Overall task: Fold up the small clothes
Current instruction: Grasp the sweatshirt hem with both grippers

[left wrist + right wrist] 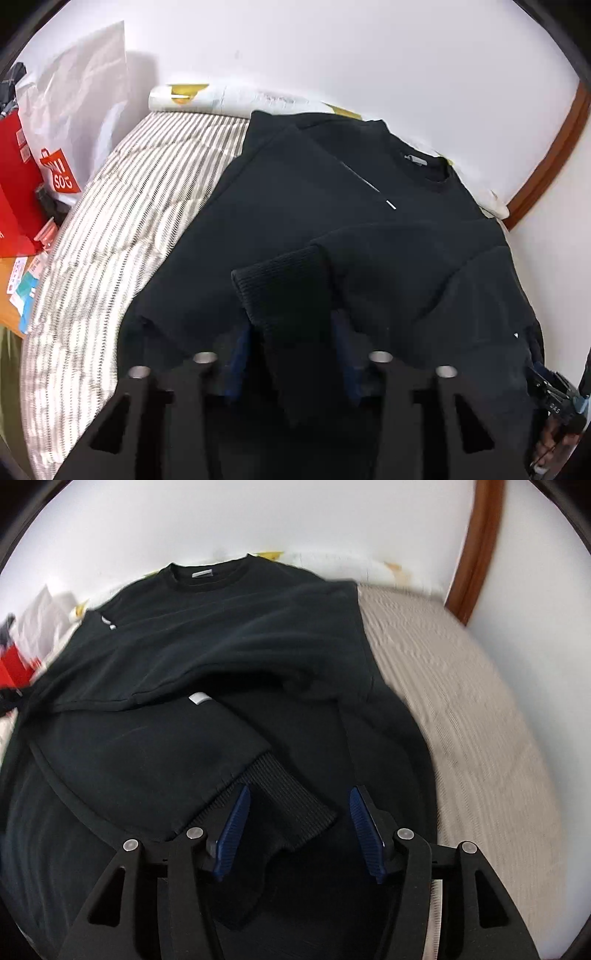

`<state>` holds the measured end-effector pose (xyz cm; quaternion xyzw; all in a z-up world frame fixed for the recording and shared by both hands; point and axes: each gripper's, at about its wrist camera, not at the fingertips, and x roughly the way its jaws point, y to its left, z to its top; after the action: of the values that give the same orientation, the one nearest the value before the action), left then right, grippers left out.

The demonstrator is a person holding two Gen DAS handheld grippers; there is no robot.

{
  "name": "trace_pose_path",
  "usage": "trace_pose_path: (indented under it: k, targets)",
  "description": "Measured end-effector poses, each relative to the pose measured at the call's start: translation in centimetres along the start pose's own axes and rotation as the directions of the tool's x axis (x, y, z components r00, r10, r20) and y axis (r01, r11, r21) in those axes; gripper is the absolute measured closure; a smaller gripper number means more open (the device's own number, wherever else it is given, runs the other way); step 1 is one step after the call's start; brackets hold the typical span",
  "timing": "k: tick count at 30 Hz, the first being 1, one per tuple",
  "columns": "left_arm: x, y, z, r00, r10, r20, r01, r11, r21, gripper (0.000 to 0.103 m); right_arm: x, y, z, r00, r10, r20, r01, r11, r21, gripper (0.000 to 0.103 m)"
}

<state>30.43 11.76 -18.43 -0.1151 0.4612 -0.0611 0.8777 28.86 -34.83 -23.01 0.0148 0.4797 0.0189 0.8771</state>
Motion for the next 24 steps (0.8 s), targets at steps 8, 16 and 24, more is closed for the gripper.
trace_pose_path:
  k: [8, 16, 24]
  targets:
    - [-3.1, -0.1, 1.5, 0.994, -0.014, 0.106, 0.017, 0.999, -0.032, 0.094, -0.4, 0.9, 2.3, 0.994, 0.092, 0.065, -0.089, 0.995, -0.055, 0.098]
    - [-2.4, 2.2, 1.2, 0.996, 0.030, 0.081, -0.027, 0.999, -0.043, 0.094, 0.2, -1.8, 4.6, 0.995, 0.090, 0.041, -0.090, 0.996, -0.007, 0.098]
    - [-1.4, 2.5, 0.5, 0.994, 0.099, 0.043, -0.097, 0.995, -0.039, 0.078, 1.8, -1.9, 4.2, 1.000, -0.003, -0.011, 0.003, 1.000, -0.018, 0.084]
